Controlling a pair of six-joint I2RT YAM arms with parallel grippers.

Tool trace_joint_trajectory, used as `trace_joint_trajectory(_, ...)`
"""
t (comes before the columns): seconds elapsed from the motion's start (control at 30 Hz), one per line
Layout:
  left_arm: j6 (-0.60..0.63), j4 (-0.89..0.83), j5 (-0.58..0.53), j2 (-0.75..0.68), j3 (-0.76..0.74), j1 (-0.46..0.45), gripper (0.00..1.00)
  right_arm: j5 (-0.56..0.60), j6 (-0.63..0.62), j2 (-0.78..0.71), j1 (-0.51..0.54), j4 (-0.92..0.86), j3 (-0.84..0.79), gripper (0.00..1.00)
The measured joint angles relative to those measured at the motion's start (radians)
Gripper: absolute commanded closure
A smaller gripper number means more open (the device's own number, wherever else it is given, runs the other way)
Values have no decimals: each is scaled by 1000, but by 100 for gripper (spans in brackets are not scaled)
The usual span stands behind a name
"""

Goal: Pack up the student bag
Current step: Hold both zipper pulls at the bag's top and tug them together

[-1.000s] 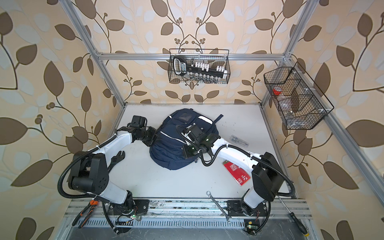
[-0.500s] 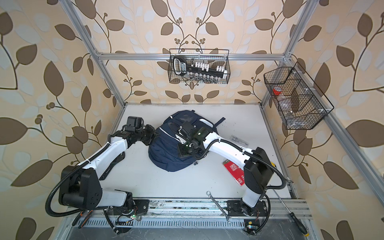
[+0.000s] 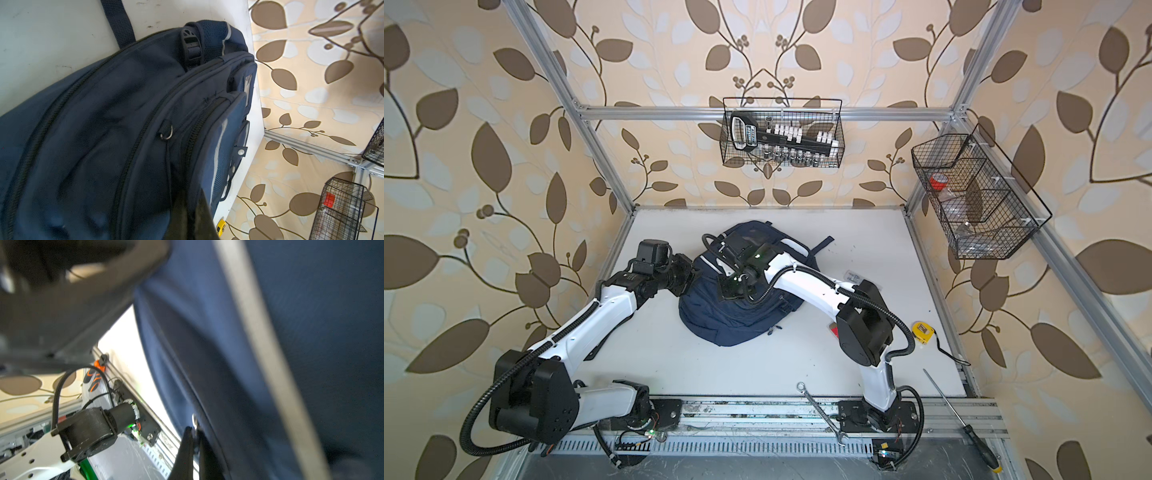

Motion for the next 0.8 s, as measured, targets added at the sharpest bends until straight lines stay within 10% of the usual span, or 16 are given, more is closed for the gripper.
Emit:
trace_joint_trajectory(0.43,-35,80,-85,-4,-30,-156,100,8,-174,-36,-126,-75,-21,100)
trace_joint_trajectory(0.57,11,5,-103,-4,7,-201,50,38,-226,-130,-134,-66,-140,100)
trace_joint_trajectory(0.8,55,-110,-67,-24,39,-89,41,93,-258,-209,-171,-76,-214,100)
